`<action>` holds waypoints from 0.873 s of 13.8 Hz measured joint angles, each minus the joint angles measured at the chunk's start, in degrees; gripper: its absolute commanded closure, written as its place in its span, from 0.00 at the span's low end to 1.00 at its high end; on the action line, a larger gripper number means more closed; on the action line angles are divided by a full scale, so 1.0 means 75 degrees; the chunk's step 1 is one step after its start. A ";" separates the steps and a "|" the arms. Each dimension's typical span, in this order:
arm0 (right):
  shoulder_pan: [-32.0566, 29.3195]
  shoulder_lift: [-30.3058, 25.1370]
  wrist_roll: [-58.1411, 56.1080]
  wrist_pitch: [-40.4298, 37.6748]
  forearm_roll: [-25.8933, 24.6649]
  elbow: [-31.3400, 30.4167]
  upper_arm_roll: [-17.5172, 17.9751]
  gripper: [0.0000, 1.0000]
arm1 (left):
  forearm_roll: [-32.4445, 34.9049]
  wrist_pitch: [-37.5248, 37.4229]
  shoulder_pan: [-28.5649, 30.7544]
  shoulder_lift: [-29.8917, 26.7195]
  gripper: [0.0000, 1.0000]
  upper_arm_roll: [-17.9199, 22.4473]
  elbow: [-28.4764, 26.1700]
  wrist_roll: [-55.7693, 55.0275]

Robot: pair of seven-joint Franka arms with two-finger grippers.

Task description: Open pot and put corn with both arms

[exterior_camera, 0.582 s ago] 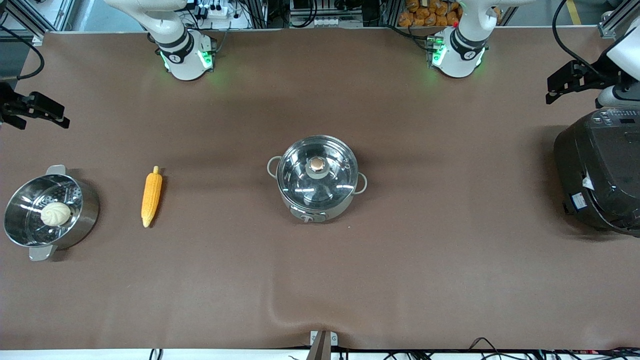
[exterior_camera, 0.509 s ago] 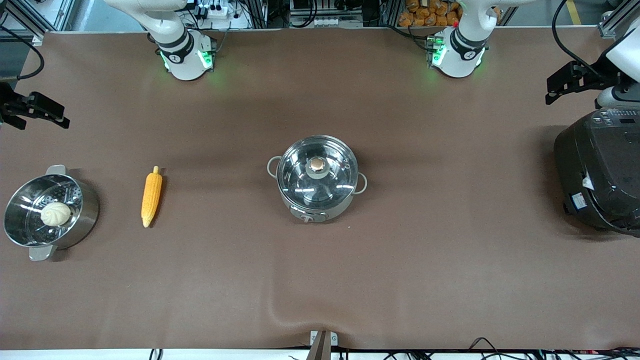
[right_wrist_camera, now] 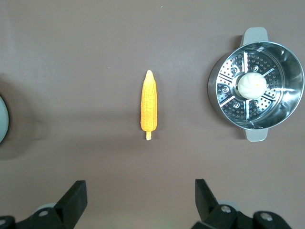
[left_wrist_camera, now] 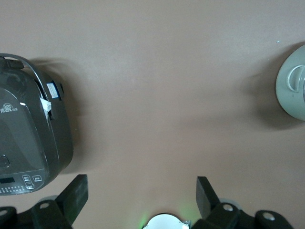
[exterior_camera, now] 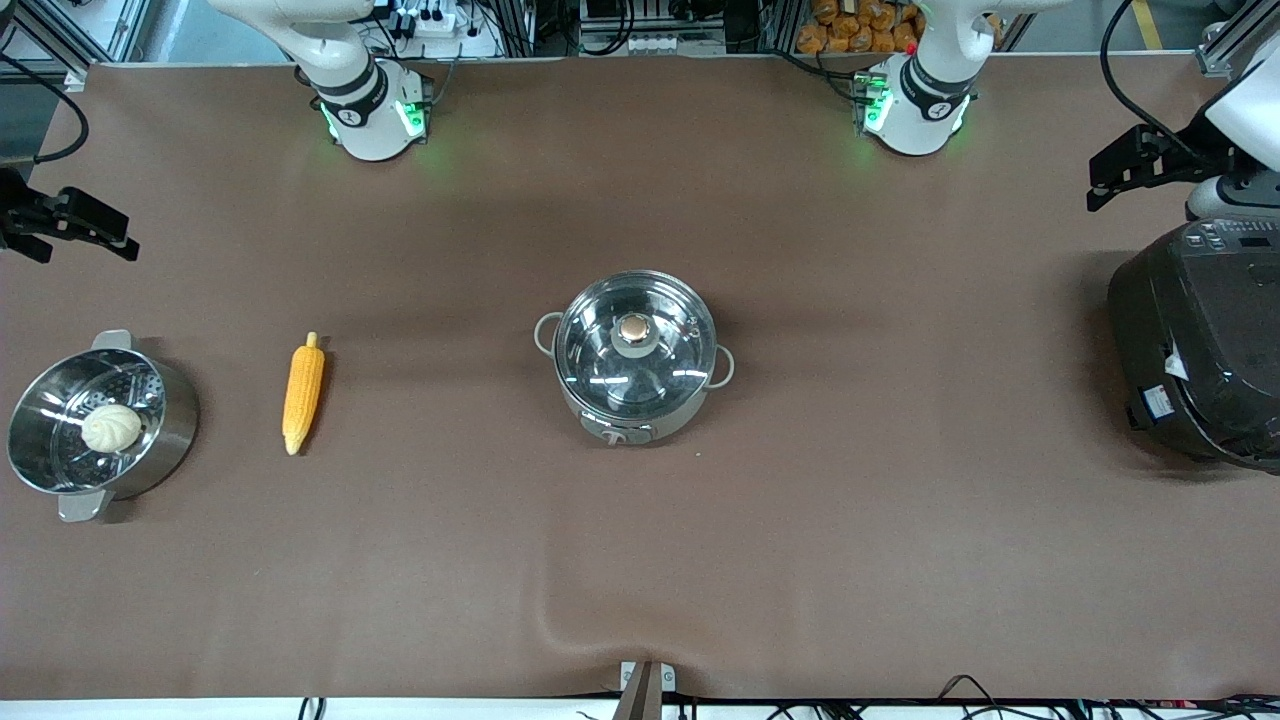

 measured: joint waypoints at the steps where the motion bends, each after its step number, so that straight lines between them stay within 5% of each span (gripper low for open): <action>1: 0.0000 0.0000 0.0000 0.0000 0.0000 -0.0010 0.0003 0.00 | 0.0000 0.0000 -0.0007 0.0075 0.00 -0.0030 0.0066 0.0000; 7: 0.0002 0.0129 0.0000 0.0407 0.0008 -0.0245 0.0037 0.00 | -0.0005 0.0017 -0.0257 0.0875 0.00 -0.0555 0.0158 -0.0898; 12: 0.0060 0.0290 0.0000 0.1868 0.0022 -0.1285 0.0091 0.00 | -0.0015 0.0992 -0.1416 0.2109 0.00 -0.0832 0.0220 -0.2432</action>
